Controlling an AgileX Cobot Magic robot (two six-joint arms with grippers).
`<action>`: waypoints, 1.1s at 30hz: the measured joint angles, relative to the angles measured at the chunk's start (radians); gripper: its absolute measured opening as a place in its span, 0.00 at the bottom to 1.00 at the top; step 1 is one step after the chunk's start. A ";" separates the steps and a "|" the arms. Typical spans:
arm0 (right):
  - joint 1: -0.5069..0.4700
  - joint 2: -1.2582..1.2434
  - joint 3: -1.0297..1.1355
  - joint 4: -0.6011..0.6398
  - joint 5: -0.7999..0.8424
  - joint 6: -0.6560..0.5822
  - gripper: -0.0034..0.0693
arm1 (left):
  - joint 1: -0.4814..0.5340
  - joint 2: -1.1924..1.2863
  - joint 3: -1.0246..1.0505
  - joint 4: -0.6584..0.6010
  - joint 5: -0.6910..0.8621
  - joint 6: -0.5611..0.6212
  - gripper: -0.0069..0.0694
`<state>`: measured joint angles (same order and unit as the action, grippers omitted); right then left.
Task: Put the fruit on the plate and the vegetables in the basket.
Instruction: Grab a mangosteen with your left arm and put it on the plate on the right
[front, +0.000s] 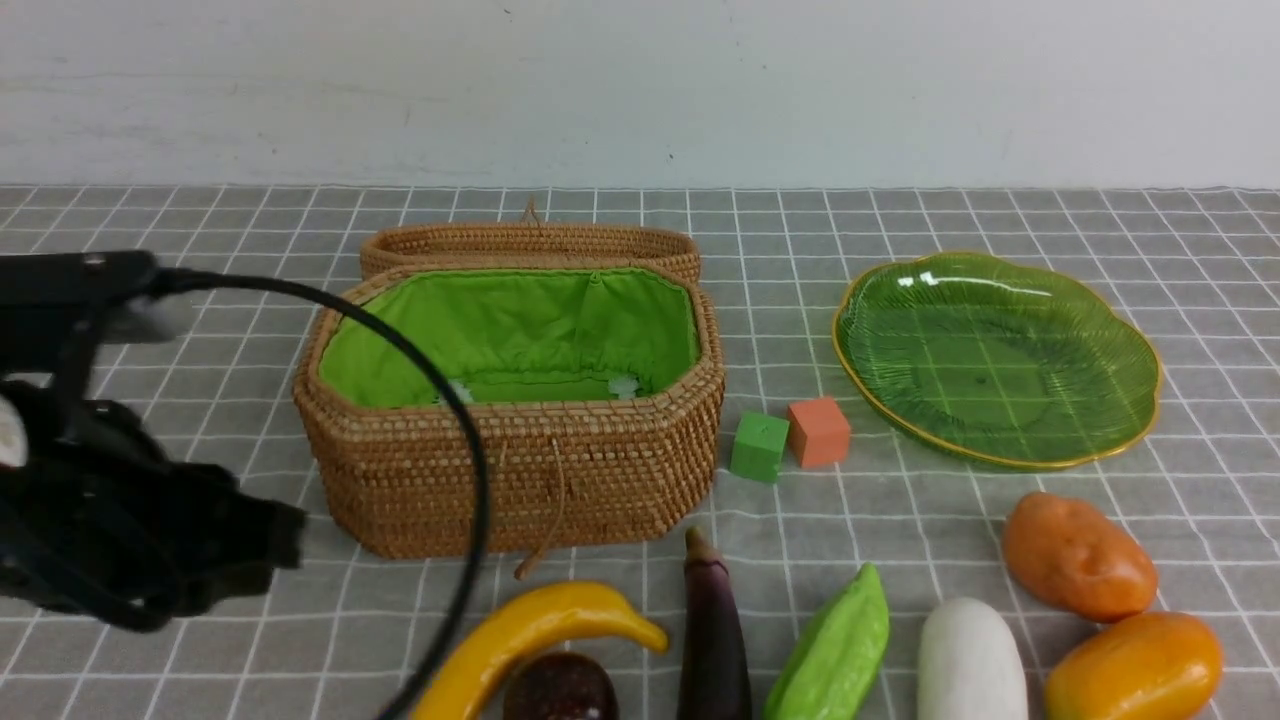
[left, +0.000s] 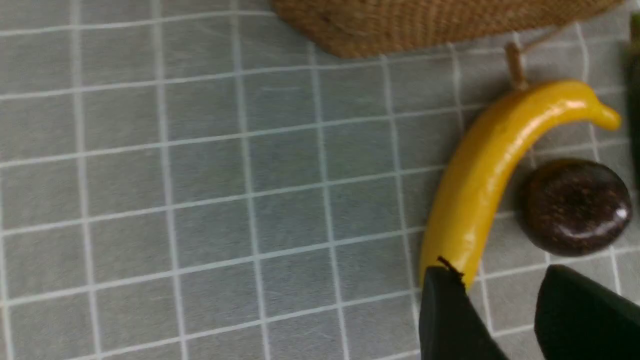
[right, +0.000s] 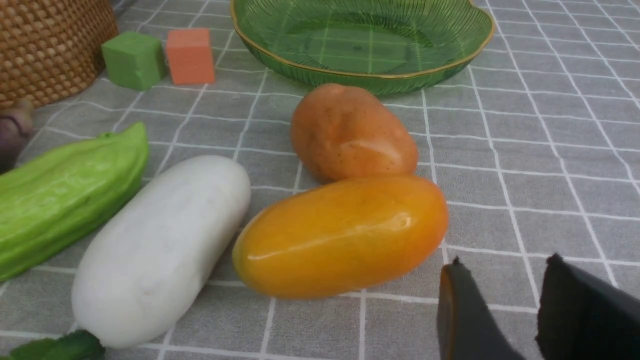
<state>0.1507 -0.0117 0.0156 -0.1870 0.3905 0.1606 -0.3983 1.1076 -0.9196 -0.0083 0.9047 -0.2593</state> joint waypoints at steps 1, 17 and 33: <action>0.000 0.000 0.000 0.000 0.000 0.000 0.38 | -0.045 0.037 -0.023 0.000 0.011 0.002 0.47; 0.000 0.000 0.000 0.000 0.000 0.000 0.38 | -0.276 0.527 -0.117 -0.009 -0.059 -0.187 0.95; 0.000 0.000 0.000 0.000 0.000 0.000 0.38 | -0.276 0.600 -0.148 -0.061 -0.158 -0.181 0.80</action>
<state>0.1507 -0.0117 0.0156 -0.1870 0.3905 0.1606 -0.6741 1.7076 -1.0679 -0.0696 0.7467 -0.4398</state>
